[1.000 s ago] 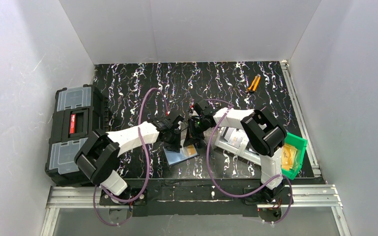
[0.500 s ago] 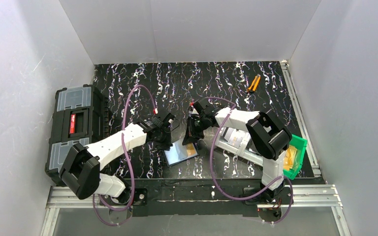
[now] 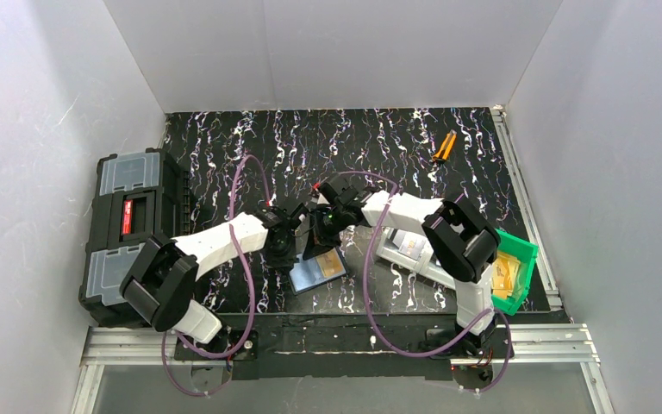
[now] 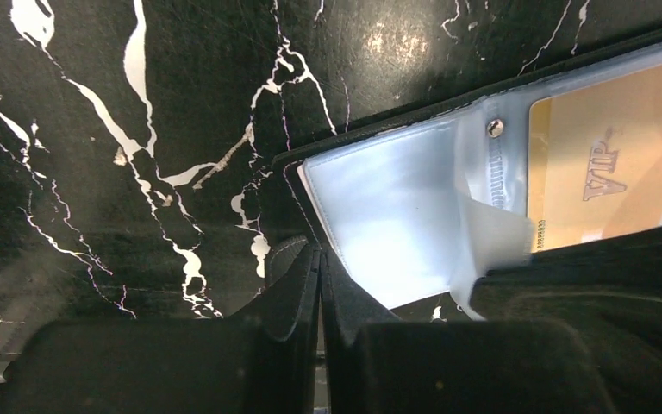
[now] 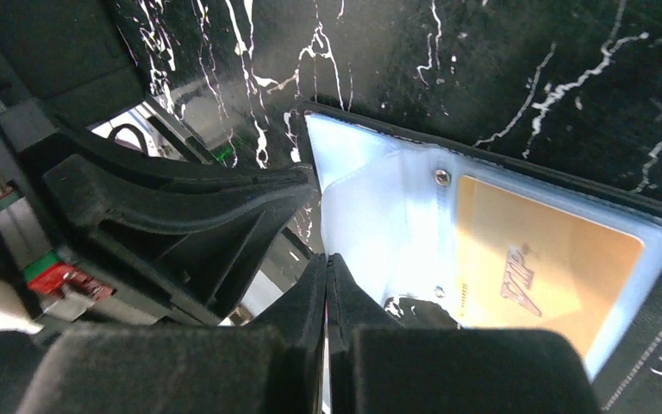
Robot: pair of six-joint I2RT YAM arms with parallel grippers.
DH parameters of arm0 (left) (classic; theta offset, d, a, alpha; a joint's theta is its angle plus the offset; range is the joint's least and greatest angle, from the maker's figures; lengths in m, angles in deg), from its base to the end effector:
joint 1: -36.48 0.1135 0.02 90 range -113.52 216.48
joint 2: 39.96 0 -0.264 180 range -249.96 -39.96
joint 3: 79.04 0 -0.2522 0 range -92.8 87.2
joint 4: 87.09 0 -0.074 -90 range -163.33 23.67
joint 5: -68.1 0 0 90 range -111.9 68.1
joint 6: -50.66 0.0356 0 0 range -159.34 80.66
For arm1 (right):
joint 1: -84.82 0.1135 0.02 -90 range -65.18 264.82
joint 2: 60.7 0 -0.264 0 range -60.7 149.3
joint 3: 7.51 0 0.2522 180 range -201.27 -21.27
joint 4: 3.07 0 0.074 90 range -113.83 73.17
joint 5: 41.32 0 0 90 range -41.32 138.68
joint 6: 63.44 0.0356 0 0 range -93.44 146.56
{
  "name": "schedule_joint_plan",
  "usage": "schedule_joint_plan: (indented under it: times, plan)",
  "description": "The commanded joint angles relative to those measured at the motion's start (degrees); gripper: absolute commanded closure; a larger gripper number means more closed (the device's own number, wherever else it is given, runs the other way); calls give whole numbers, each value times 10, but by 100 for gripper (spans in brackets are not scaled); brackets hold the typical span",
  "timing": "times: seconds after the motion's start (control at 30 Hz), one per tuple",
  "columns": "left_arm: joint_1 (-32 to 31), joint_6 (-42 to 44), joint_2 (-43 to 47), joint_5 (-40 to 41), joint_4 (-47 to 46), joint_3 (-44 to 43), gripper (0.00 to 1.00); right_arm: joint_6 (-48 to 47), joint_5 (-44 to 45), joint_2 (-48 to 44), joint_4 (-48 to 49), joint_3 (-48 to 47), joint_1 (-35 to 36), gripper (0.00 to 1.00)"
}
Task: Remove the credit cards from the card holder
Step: Remove the credit card from the card holder.
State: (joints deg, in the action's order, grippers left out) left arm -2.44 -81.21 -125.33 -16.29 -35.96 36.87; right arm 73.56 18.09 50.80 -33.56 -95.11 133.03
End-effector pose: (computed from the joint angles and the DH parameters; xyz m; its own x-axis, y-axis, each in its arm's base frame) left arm 0.2097 -0.1649 0.1808 -0.9542 -0.0832 -0.2872 -0.0465 0.9901 -0.1323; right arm 0.2586 0.3165 0.1719 -0.9833 -0.1554 -0.0945 -0.1762 0.6839 0.7080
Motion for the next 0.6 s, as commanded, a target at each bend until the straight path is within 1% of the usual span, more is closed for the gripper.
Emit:
schedule_joint_plan:
  times: [0.0, 0.1, 0.2, 0.3, 0.37, 0.47, 0.57]
  plan:
    - [12, -1, 30, 26, 22, -31, 100, 19, -1, 19, -2, -32, 6, 98]
    - [19, 2, 59, 35, 50, -50, 100, 26, -3, 35, 2, -44, 7, 93]
    - [22, 5, 92, 37, 82, -66, 100, 35, -8, 52, 11, -51, 10, 83]
    - [22, 7, 123, 37, 107, -80, 100, 41, -10, 63, 19, -56, 13, 73]
    - [22, 8, 139, 32, 117, -86, 100, 44, -12, 69, 20, -61, 14, 67]
    - [23, 9, 154, 20, 123, -90, 100, 47, -11, 69, 23, -65, 15, 55]
    - [22, 12, 161, 11, 123, -90, 100, 49, -6, 62, 25, -69, 15, 45]
